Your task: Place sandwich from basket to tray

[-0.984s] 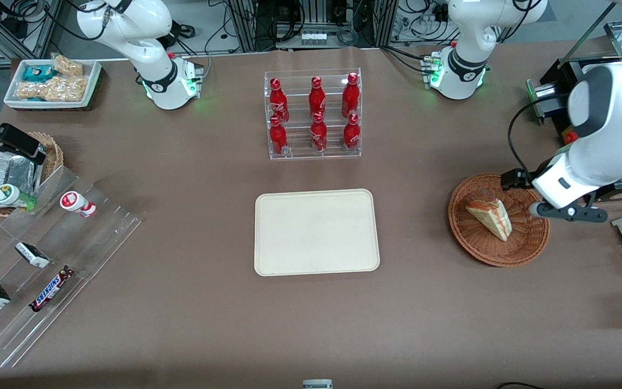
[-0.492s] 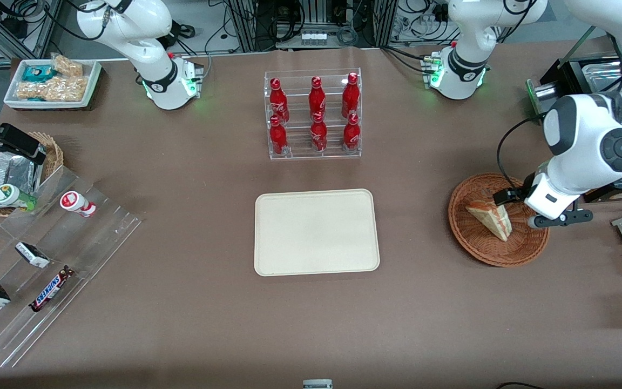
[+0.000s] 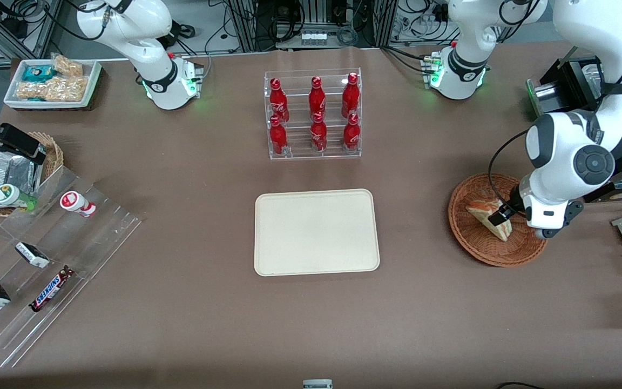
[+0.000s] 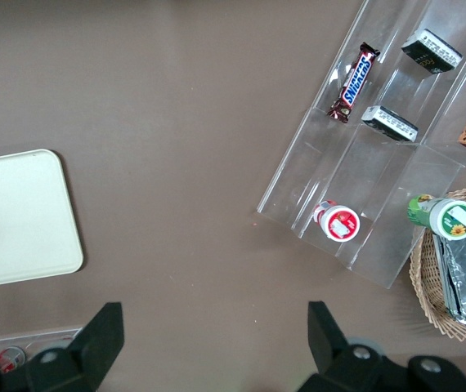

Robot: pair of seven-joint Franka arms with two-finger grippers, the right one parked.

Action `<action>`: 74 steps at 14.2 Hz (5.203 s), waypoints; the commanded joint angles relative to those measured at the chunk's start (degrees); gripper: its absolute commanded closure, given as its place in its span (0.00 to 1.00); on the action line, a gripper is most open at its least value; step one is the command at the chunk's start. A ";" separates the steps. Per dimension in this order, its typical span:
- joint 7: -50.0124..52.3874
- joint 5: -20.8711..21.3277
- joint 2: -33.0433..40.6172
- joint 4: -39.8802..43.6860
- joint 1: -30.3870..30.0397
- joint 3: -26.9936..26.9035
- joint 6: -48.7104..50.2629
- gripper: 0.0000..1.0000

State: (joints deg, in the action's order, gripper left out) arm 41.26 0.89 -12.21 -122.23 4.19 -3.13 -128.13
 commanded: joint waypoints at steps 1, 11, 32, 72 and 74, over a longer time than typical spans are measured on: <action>5.21 -1.67 -0.53 -3.35 0.12 -0.30 -5.53 0.00; 13.15 -1.77 -3.00 2.68 0.73 -0.13 1.70 0.94; 7.26 1.65 -28.04 36.10 24.63 16.49 -2.99 0.90; -24.80 0.70 1.55 29.17 -5.50 15.78 30.56 0.00; -28.06 0.70 5.51 26.18 -6.91 15.70 30.83 0.00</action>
State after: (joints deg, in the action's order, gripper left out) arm 16.73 2.33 -12.36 -91.10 -1.23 12.25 -97.77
